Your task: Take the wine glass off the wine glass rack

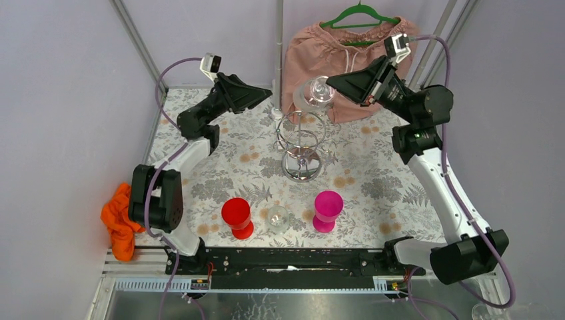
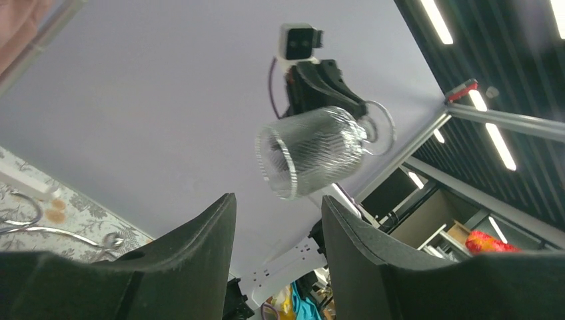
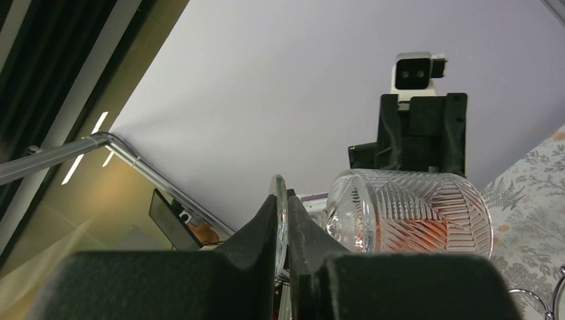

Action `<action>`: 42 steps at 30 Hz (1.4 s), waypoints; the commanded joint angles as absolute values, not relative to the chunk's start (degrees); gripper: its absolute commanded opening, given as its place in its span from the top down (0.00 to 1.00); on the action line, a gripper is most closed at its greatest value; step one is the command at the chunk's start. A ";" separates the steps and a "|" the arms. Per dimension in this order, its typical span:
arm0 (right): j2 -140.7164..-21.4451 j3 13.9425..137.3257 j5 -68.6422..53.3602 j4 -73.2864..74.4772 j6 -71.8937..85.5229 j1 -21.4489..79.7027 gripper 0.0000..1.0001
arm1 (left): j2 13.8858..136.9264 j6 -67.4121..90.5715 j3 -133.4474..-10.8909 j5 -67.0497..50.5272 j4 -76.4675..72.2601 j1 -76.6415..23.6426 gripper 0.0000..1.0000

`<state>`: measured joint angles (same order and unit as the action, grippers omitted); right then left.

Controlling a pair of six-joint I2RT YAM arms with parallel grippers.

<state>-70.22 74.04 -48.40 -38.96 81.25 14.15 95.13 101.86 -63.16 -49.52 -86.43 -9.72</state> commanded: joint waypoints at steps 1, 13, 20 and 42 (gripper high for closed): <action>-72.85 77.41 -44.90 -47.33 81.83 16.91 1.00 | 90.25 101.44 -61.89 -49.48 -92.29 -10.60 0.43; -78.88 84.80 -42.99 -44.58 79.11 23.52 1.00 | 88.68 101.01 -58.67 -49.94 -92.20 -10.96 0.42; -79.89 86.30 -42.15 -41.70 76.46 25.82 1.00 | 88.10 100.88 -58.42 -49.98 -92.20 -10.98 0.42; -89.21 78.53 -41.72 -72.27 92.69 32.94 1.00 | 68.99 101.93 -52.57 -47.57 -90.89 -11.87 0.41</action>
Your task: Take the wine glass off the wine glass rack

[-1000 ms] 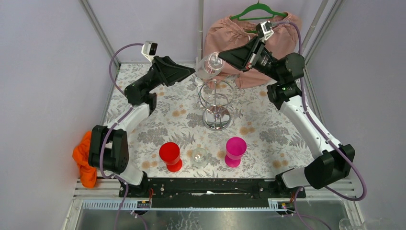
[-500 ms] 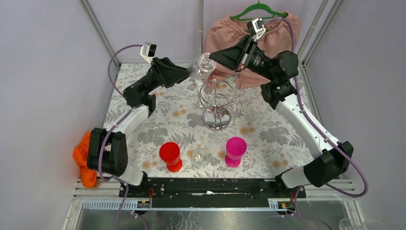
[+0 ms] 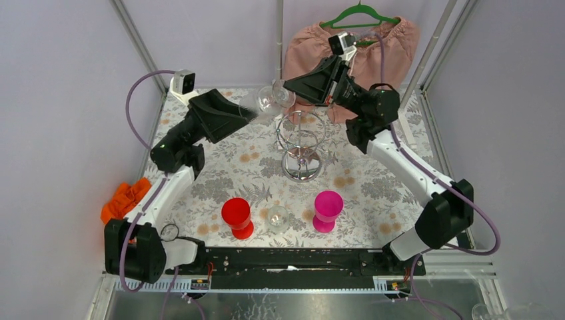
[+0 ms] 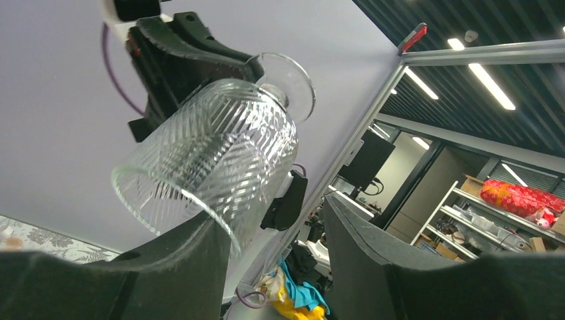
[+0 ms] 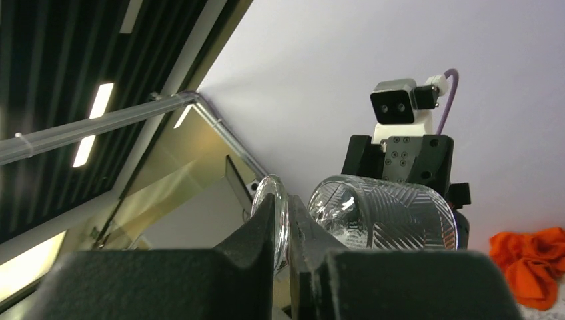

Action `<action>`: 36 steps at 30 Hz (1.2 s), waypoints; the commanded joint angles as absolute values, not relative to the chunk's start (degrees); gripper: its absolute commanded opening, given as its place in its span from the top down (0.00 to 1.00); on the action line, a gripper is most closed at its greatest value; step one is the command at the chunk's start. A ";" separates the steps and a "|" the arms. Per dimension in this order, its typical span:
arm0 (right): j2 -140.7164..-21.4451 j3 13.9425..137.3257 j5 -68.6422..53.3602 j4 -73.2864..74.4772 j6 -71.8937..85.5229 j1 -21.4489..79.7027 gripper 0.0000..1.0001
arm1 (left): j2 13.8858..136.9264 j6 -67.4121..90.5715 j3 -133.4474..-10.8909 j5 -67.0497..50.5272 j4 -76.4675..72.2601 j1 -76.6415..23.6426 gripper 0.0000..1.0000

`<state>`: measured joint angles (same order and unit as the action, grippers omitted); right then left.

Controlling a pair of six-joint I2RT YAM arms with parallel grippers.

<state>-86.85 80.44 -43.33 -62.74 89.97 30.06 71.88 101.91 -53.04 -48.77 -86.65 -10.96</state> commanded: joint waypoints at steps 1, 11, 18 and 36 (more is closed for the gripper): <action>-89.37 77.90 -41.50 -72.55 92.26 33.77 1.00 | 68.53 101.72 -52.44 -47.54 -90.48 -11.87 0.41; -90.35 72.26 -39.37 -77.33 90.85 39.48 1.00 | 63.24 101.39 -49.97 -47.06 -88.43 -11.86 0.42; -91.66 71.28 -38.58 -79.65 91.74 40.78 1.00 | 58.42 97.10 -49.04 -47.70 -81.21 -11.82 0.62; -88.92 70.45 -39.20 -76.59 88.17 41.23 0.94 | 48.94 76.55 -53.17 -46.00 -46.28 -11.86 1.00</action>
